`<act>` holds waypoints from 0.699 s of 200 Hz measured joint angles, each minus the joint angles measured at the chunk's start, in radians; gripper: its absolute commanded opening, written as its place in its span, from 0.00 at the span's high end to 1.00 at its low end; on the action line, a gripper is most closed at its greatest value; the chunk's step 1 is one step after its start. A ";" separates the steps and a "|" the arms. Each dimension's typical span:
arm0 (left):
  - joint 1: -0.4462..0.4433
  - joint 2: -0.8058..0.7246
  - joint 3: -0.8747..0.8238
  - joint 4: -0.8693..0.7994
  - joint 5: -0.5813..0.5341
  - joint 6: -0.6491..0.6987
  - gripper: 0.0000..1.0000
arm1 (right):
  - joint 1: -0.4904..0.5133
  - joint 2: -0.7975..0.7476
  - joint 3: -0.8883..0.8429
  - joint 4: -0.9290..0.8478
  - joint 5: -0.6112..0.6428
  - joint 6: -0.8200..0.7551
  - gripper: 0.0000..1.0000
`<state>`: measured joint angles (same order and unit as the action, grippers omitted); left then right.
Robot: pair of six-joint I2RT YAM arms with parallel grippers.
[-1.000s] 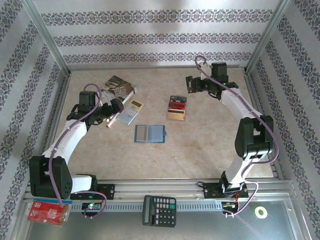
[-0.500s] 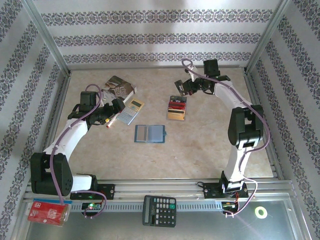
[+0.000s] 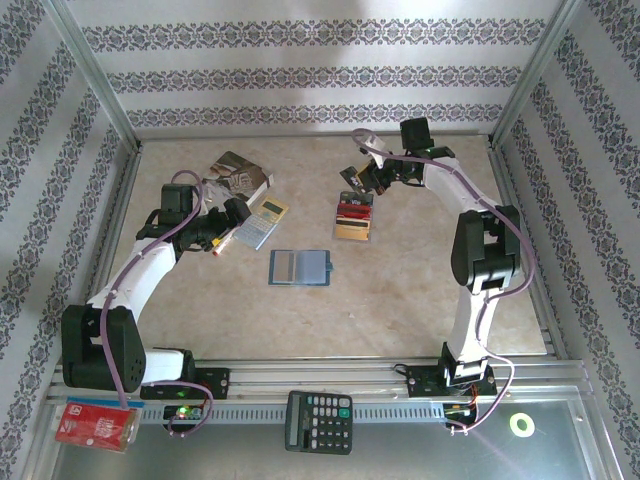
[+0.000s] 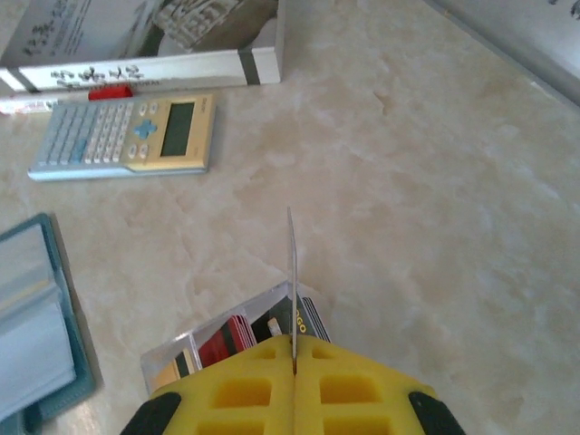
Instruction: Take the credit cards out of the card holder
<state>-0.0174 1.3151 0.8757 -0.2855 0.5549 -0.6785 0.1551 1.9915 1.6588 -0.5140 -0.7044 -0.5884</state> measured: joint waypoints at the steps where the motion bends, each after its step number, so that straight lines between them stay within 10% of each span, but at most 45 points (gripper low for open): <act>1: 0.000 0.000 0.000 0.000 0.000 0.000 0.00 | 0.000 0.001 0.001 -0.003 0.000 -0.006 0.97; 140: 0.000 0.015 0.000 0.000 0.014 -0.003 0.00 | 0.027 0.047 0.015 -0.108 0.151 -0.381 0.91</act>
<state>-0.0174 1.3304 0.8757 -0.2859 0.5690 -0.6819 0.1825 2.0380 1.6741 -0.6224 -0.5533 -0.9695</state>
